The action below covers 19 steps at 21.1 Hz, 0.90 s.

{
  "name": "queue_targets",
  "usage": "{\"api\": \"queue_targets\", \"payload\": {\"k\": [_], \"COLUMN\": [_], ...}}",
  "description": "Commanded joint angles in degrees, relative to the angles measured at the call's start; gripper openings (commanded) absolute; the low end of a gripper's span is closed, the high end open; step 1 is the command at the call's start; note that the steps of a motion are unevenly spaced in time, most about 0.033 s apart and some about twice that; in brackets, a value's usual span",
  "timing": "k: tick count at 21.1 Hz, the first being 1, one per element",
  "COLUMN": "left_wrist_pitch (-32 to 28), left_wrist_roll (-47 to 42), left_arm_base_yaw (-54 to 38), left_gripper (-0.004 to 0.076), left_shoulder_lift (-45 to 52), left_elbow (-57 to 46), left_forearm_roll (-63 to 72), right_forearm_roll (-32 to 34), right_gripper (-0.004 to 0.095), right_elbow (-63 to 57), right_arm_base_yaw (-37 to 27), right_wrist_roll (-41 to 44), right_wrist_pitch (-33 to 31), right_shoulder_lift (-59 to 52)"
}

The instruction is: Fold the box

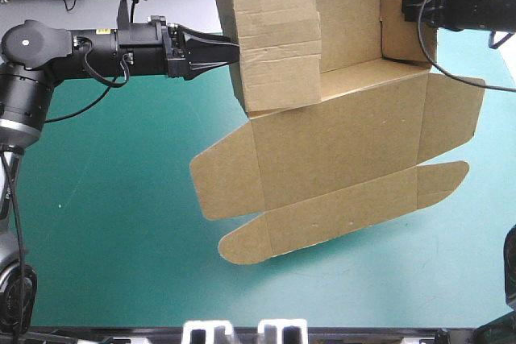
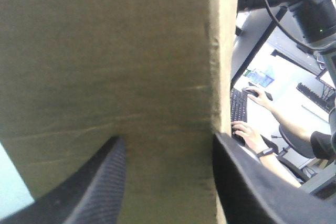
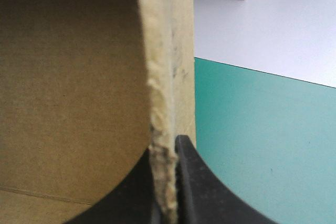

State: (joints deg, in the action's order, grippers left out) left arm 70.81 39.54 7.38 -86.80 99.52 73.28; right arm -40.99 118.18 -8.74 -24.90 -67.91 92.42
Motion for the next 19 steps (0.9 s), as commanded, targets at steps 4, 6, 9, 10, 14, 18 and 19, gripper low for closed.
{"api": "queue_targets", "payload": {"k": [4,6,9,10,14,18,19], "left_wrist_pitch": [0.90,0.74,0.95,0.95,-2.97,-8.45,-9.92], "left_wrist_roll": [-0.10,-0.10,-0.10,-0.10,0.00,-0.11,-0.11], "left_arm_base_yaw": [0.53,0.53,0.53,0.53,0.53,0.53,0.53], "left_gripper": [0.0382,0.0382,0.0382,0.0382,0.0382,0.0382,0.0382], "left_shoulder_lift": [2.05,2.05,2.05,2.05,2.05,1.99,1.99], "left_elbow": [1.66,1.66,1.66,1.66,1.66,1.66,1.66], "left_forearm_roll": [3.58,3.45,3.45,3.45,0.95,-2.67,-3.56], "right_forearm_roll": [-3.44,-3.44,-3.44,-3.44,-4.03,-4.64,-4.64], "right_gripper": [-0.0023,-0.0023,-0.0023,-0.0023,-0.0023,-0.0022,-0.0022], "right_elbow": [1.56,1.56,1.56,1.56,1.56,1.56,1.56], "right_arm_base_yaw": [0.50,0.66,0.66,0.66,0.66,0.66,0.66], "right_wrist_roll": [2.35,2.35,2.35,2.35,2.35,2.35,2.49], "right_wrist_pitch": [3.91,3.79,4.27,4.27,3.79,3.37,2.97], "right_shoulder_lift": [-1.47,-1.33,-1.33,-1.21,-1.21,-1.21,-1.21]}}
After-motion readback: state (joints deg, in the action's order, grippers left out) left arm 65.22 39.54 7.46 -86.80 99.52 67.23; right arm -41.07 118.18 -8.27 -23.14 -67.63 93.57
